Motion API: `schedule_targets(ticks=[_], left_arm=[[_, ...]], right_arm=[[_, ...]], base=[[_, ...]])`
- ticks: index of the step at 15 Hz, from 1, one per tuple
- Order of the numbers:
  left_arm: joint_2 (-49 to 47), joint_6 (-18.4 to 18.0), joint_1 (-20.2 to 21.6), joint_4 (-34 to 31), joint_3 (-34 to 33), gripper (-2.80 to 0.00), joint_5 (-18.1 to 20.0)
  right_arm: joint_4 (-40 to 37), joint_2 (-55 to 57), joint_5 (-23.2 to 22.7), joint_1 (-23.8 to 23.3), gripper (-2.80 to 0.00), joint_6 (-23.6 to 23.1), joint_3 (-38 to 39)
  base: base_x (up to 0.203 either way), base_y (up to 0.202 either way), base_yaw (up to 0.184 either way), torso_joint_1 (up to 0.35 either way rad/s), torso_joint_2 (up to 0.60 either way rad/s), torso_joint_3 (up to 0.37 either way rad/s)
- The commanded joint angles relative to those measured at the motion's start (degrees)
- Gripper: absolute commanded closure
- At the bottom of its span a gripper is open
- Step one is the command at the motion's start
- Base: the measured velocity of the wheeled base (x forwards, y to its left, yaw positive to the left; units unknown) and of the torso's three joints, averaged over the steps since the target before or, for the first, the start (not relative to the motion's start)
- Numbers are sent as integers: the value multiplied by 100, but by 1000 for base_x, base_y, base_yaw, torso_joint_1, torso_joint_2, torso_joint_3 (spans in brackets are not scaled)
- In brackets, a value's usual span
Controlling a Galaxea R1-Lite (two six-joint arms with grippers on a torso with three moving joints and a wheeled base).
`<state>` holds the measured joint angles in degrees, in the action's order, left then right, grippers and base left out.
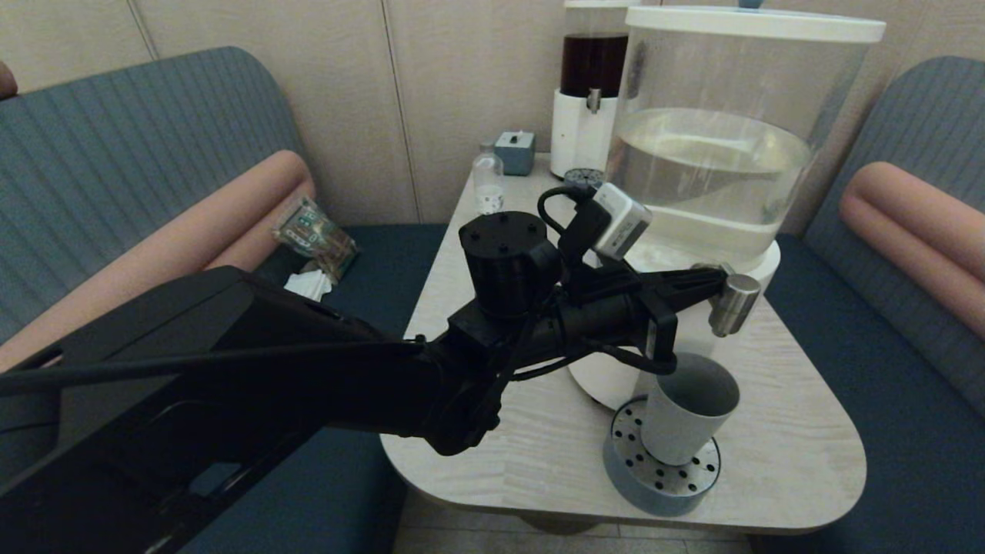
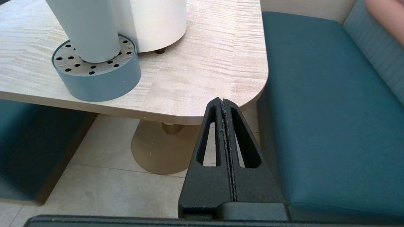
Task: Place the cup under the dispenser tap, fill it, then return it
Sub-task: Turn off the faucet, then place the cup next to the water dispenser
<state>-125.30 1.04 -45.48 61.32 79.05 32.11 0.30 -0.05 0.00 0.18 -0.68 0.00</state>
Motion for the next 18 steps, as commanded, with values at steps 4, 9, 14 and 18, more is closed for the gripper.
schedule_targets(ticks=[4, 9, 14, 18], left_arm=[[452, -7, 11, 41, -565, 0, 6], [1157, -2, 105, 223, -1441, 0, -1], [2194, 144, 486, 468, -2766, 0, -84], [2833, 203, 593, 1301, -4200, 0, -416]], right_arm=[[5, 5, 0, 0, 0, -2, 0], [5, 5, 0, -1, 0, -2, 0], [5, 5, 0, 8, 0, -2, 0], [5, 5, 0, 5, 0, -2, 0]], base=[[0, 0, 0, 0, 0, 0], [0, 0, 0, 0, 0, 0], [0, 0, 0, 0, 0, 0], [0, 0, 0, 0, 0, 0]])
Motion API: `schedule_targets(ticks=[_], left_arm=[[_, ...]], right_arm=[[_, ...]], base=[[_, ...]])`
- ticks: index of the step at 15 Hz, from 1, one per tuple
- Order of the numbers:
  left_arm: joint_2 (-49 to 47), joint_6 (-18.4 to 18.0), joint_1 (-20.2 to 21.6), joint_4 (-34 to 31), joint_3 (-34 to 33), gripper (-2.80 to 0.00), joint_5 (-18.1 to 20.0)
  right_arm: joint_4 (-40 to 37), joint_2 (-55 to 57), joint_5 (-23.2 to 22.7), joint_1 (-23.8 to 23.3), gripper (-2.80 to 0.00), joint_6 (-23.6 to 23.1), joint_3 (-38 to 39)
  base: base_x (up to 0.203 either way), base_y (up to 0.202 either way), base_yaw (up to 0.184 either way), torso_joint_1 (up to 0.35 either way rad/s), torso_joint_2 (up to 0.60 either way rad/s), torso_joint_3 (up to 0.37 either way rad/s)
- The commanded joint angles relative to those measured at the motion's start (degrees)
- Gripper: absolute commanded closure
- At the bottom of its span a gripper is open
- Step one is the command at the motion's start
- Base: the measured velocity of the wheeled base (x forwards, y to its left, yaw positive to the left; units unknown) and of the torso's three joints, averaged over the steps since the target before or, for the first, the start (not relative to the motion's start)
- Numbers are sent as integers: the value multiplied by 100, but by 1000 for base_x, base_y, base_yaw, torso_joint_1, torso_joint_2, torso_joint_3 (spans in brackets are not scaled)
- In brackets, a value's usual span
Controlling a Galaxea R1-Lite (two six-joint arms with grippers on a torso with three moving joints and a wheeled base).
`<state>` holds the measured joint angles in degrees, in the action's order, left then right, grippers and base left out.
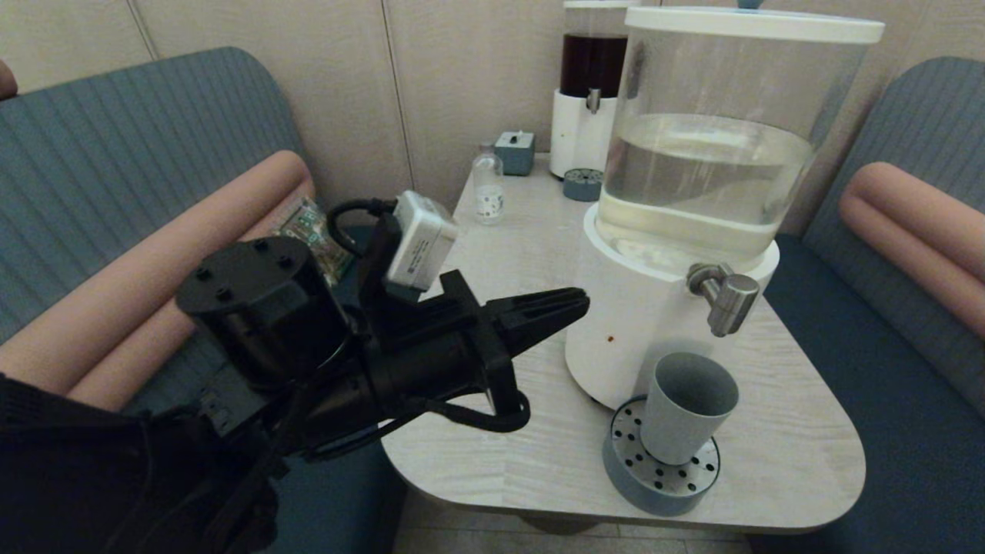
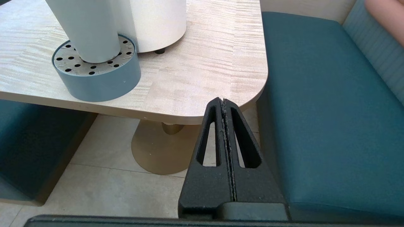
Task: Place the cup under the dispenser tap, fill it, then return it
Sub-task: Place the cup next to the water dispenser
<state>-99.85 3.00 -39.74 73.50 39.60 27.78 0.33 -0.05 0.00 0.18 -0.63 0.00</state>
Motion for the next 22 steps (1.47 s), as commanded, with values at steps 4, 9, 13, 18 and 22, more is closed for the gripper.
schedule_targets(ticks=[4, 9, 13, 18, 22], left_arm=[[562, 2, 27, 1159, -2059, -209, -180], [1165, -172, 37, 1416, -3108, -280, -189], [698, -186, 37, 1416, -2409, -280, 224], [-273, -384, 37, 1416, -1687, -280, 701], [-1072, -498, 27, 1416, -1085, -280, 907]], right_arm=[[2, 5, 0, 4, 0, -5, 0], [2, 5, 0, -1, 0, -7, 0], [2, 5, 0, 7, 0, -5, 0], [2, 5, 0, -1, 0, -7, 0], [2, 5, 0, 8, 0, -7, 0]], base=[[0, 0, 0, 0, 0, 0], [0, 0, 0, 0, 0, 0], [0, 0, 0, 0, 0, 0], [0, 0, 0, 0, 0, 0], [0, 0, 0, 0, 0, 0]])
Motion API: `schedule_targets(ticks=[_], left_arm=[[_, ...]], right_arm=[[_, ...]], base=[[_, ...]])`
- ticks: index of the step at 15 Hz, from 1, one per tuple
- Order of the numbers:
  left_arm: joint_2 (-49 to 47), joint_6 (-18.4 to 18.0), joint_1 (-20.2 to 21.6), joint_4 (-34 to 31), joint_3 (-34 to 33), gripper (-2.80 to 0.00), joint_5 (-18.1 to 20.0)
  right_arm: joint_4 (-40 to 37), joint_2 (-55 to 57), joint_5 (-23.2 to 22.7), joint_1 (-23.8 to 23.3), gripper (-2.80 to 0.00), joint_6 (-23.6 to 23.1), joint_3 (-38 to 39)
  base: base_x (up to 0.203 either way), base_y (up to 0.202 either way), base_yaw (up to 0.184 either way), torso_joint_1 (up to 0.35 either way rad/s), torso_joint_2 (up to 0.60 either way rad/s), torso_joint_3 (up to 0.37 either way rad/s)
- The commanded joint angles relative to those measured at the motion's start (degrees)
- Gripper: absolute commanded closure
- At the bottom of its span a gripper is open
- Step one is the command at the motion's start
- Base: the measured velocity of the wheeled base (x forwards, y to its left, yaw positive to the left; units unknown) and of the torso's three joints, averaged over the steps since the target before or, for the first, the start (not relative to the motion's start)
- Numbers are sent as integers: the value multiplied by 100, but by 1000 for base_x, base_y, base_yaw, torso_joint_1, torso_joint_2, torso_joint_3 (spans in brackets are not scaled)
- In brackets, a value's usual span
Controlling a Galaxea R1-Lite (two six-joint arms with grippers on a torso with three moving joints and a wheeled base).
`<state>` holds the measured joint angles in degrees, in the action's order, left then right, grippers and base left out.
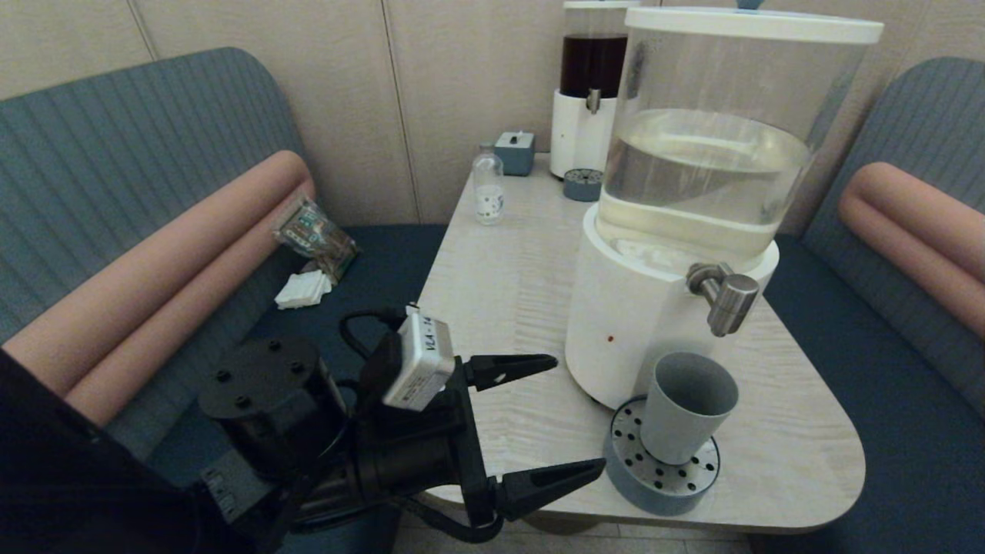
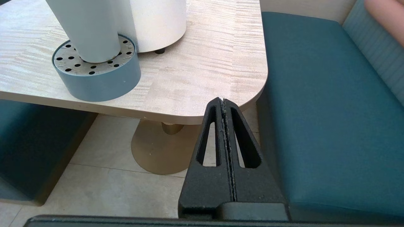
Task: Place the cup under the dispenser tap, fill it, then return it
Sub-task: Place the cup next to the water dispenser
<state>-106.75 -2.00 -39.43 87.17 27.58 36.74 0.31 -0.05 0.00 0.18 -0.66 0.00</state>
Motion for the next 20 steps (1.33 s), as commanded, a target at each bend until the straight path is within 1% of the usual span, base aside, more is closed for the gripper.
schedule_targets(ticks=[1, 6, 17, 20], left_arm=[[-580, -10, -10, 49, 294, -280, 69], [-1244, -28, -117, 49, 991, -280, 219], [-2228, -63, -126, 49, 2044, -280, 283], [-2366, -54, -192, 49, 2230, -280, 299]], right_arm=[[4, 5, 0, -1, 0, 3, 0], [4, 5, 0, -1, 0, 4, 0], [4, 5, 0, -1, 0, -4, 0], [4, 5, 0, -1, 0, -4, 0]], base=[[0, 0, 0, 0, 0, 0], [0, 0, 0, 0, 0, 0], [0, 0, 0, 0, 0, 0], [0, 0, 0, 0, 0, 0]])
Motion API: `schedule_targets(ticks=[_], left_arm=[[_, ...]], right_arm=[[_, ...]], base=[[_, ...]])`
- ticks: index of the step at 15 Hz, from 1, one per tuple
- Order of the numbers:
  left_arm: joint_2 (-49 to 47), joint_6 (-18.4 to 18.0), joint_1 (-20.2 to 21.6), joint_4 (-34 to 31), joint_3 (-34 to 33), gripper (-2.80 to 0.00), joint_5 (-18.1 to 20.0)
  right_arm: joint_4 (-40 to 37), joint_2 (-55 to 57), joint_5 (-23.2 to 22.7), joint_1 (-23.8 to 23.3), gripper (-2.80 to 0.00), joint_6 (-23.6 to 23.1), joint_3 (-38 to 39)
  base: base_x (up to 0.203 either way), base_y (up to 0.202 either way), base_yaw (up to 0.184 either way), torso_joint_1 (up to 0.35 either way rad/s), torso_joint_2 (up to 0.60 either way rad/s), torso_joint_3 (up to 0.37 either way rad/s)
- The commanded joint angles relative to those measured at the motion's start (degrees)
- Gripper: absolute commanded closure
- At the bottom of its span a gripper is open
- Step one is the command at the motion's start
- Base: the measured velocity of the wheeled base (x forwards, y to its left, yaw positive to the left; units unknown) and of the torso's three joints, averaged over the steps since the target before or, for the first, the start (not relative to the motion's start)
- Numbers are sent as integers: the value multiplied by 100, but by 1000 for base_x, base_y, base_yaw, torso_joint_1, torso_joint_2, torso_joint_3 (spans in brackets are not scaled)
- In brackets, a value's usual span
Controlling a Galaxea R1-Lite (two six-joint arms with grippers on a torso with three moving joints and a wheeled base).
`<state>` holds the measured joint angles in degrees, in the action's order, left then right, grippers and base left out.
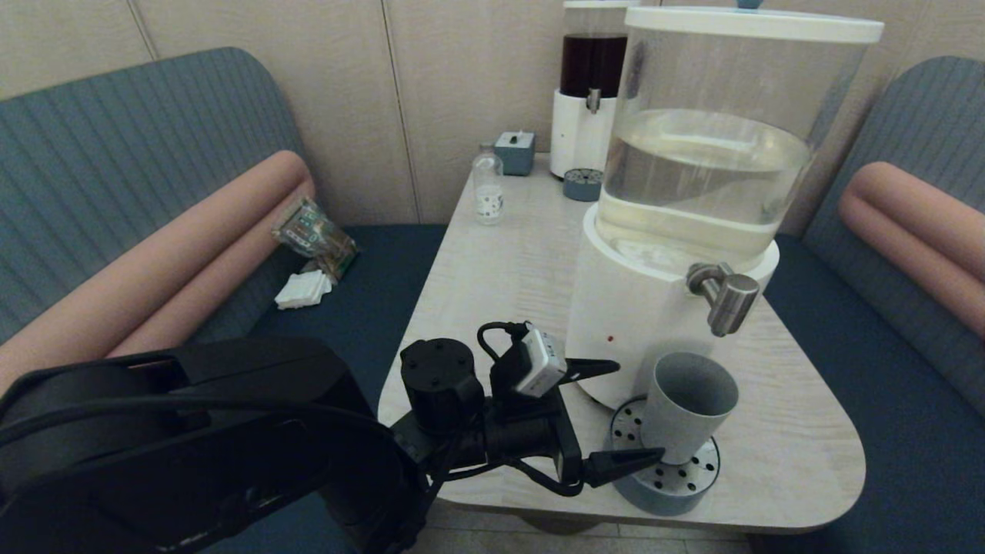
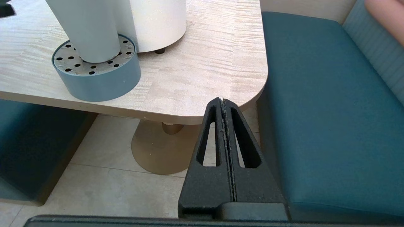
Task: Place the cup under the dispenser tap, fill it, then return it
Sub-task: Place the cup next to the water dispenser
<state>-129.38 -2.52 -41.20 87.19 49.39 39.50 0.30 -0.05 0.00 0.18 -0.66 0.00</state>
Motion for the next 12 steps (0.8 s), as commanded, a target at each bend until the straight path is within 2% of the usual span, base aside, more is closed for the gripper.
schedule_targets(ticks=[1, 8, 12], left_arm=[[-155, 11, -41, 48, 120, -280, 23], [-597, 85, -212, 48, 833, -280, 29], [-776, 93, -283, 48, 1000, -280, 12]], right_arm=[[5, 5, 0, -1, 0, -4, 0], [5, 5, 0, 0, 0, -4, 0], [5, 5, 0, 8, 0, -1, 0]], base=[[0, 0, 0, 0, 0, 0], [0, 0, 0, 0, 0, 0], [0, 0, 0, 0, 0, 0]])
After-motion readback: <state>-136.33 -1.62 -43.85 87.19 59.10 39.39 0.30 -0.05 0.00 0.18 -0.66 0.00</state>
